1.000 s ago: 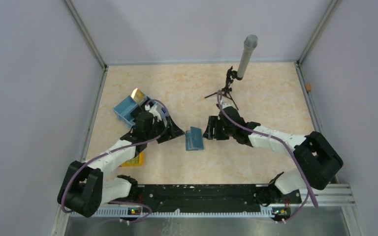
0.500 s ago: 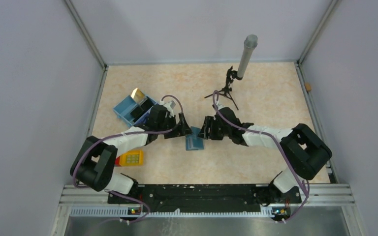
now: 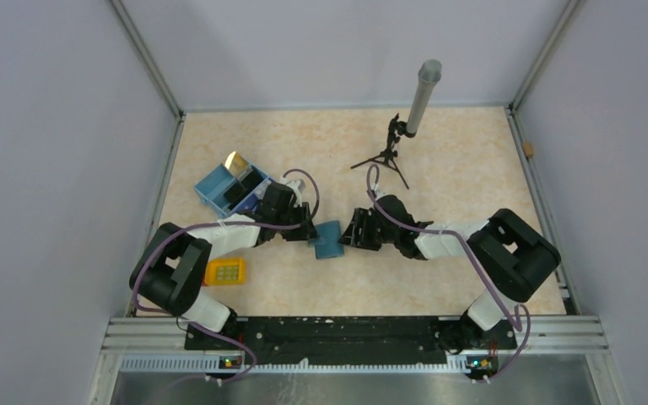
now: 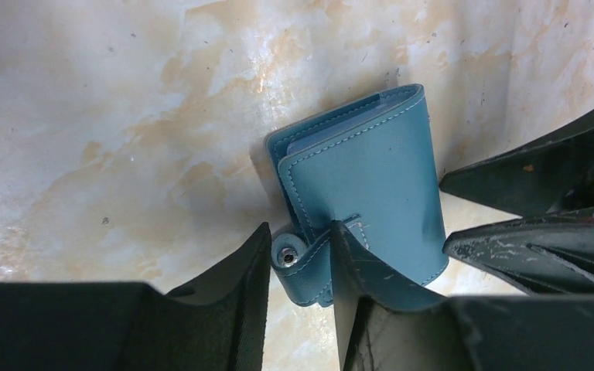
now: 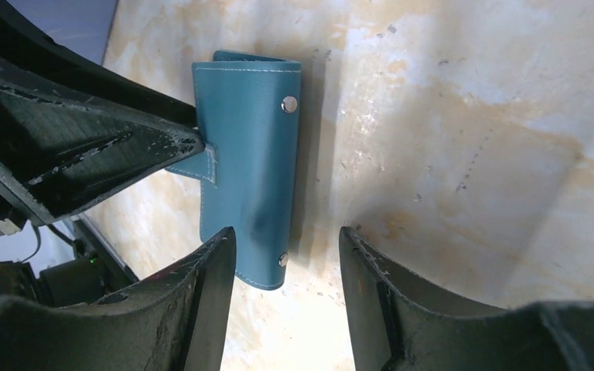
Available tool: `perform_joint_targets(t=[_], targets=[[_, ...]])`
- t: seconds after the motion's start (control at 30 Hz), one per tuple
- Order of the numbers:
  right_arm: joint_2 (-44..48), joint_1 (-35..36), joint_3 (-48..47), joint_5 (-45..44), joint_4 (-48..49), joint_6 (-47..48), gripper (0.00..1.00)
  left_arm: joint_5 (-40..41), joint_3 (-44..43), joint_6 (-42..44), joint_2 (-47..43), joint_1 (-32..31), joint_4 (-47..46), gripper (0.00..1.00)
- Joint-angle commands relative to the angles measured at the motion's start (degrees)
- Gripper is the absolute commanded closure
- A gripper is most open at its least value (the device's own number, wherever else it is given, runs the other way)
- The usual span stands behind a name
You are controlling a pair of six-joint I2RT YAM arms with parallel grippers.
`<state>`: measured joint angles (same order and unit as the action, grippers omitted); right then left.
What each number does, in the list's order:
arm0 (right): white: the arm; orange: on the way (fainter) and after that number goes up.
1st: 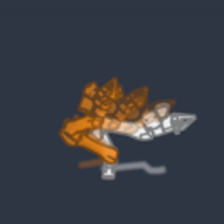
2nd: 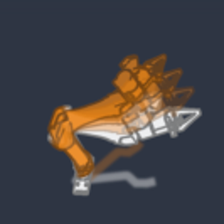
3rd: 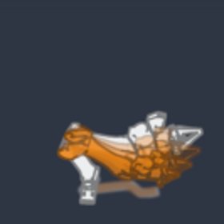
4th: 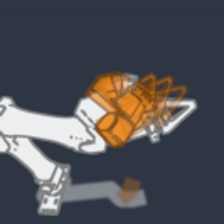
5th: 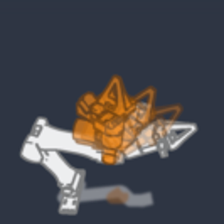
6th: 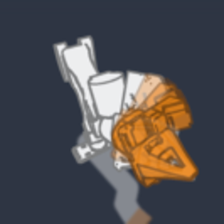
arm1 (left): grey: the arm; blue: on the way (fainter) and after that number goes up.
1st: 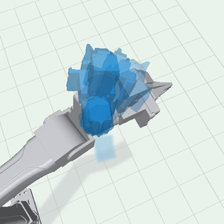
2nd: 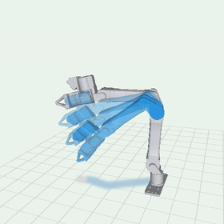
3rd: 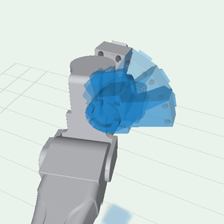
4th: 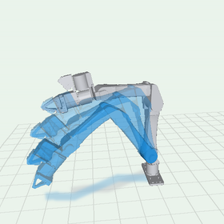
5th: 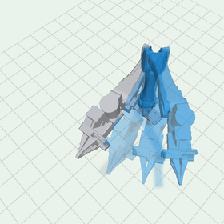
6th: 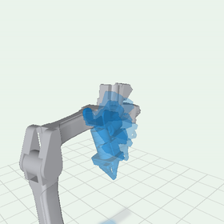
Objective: Put the credit cards into the card holder
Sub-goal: Pick up the card holder from the center of the board.
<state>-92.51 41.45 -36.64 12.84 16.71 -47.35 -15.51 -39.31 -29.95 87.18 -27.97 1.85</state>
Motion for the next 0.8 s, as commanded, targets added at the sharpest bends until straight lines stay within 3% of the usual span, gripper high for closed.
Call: perform_joint_targets(t=[0.0,0.33,0.5,0.6,0.67,0.77], targets=[[-2.4,-0.1,1.7,4.4,9.3,-3.5,0.50,2.9,1.1,1.3,1.0,-0.2,0.8,0.68],[-7.9,1.0,1.5,9.7,19.6,-8.4,0.61,4.4,3.9,-1.4,1.5,-0.2,-1.2,0.72],[-6.2,1.4,1.3,7.9,20.1,-8.1,0.87,5.1,5.2,-3.3,-0.1,-0.2,-3.4,0.71],[-2.0,1.4,0.2,4.4,13.7,-4.4,1.00,6.7,3.8,-3.9,-3.7,-0.2,-2.2,0.53],[1.4,1.4,-1.3,1.5,8.0,-1.0,1.00,8.5,1.7,-4.1,-7.6,-0.2,2.2,0.36],[5.4,2.2,-4.3,-3.8,-1.7,5.3,1.00,11.2,-2.2,-4.8,-14.0,-0.2,6.4,0.27]])
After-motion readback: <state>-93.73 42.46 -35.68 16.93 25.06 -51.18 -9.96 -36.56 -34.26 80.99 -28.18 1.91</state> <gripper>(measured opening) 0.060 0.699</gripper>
